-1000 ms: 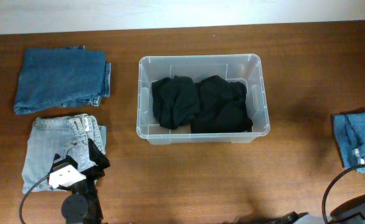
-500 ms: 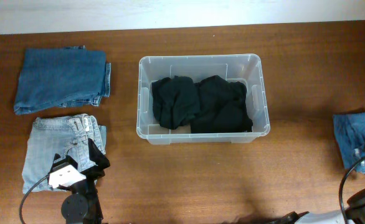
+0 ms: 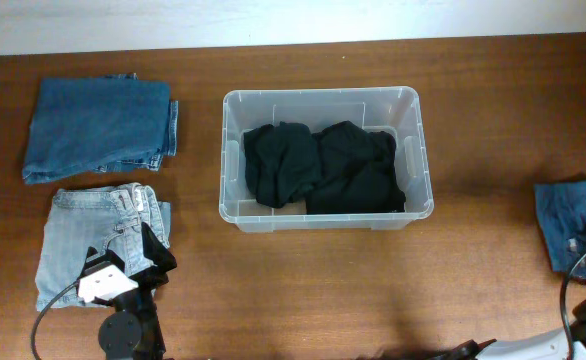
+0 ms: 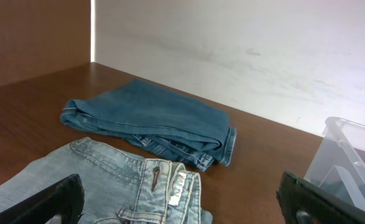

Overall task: Pack container
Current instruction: 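Grasp the folded blue denim garment at right with the right gripper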

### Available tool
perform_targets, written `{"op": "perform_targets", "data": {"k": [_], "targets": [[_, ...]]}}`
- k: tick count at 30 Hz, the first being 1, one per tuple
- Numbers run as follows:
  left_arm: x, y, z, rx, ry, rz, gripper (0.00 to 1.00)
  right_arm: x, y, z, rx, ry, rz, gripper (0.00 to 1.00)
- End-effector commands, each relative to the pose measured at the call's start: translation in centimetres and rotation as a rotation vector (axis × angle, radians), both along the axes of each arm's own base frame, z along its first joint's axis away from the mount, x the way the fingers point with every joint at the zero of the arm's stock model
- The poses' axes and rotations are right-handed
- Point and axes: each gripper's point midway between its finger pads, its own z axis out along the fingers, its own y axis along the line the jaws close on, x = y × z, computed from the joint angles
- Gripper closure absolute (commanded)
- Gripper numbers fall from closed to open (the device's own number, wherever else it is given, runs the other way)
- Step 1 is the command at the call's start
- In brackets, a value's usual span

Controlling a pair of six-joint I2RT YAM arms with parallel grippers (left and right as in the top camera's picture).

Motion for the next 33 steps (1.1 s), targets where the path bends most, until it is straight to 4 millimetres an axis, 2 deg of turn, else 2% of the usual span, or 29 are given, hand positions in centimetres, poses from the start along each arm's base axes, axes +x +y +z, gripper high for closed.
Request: {"op": "perform_targets", "data": {"k": [1, 13, 16, 21, 23, 25, 30, 33], "targets": [[-0.1, 0.3, 0.0, -0.001, -0.001, 0.016, 0.01, 0.2, 0.2, -1.0, 0.028, -0.014, 0.009, 0.02], [-0.1, 0.3, 0.0, -0.001, -0.001, 0.016, 0.01, 0.7, 0.0, -4.4, 0.072, -0.012, -0.013, 0.01], [-0.1, 0.3, 0.0, -0.001, -0.001, 0.016, 0.01, 1.1, -0.1, -4.4, 0.072, -0.034, -0.009, 0.01], [-0.1, 0.3, 0.0, -0.001, -0.001, 0.016, 0.01, 2.4, 0.0, -3.9, 0.084, -0.106, 0.007, 0.16], [-0.1, 0.3, 0.0, -0.001, -0.001, 0.016, 0.01, 2.4, 0.0, -3.9, 0.085, -0.108, 0.008, 0.32], [-0.1, 0.3, 0.0, -0.001, -0.001, 0.016, 0.01, 2.4, 0.0, -3.9, 0.085, -0.109, 0.008, 0.39], [-0.1, 0.3, 0.0, -0.001, -0.001, 0.016, 0.01, 2.8, 0.2, -3.8, 0.096, -0.132, 0.012, 0.67], [-0.1, 0.3, 0.0, -0.001, -0.001, 0.016, 0.01, 3.7, 0.6, -3.3, 0.119, -0.190, 0.023, 0.74]]}}
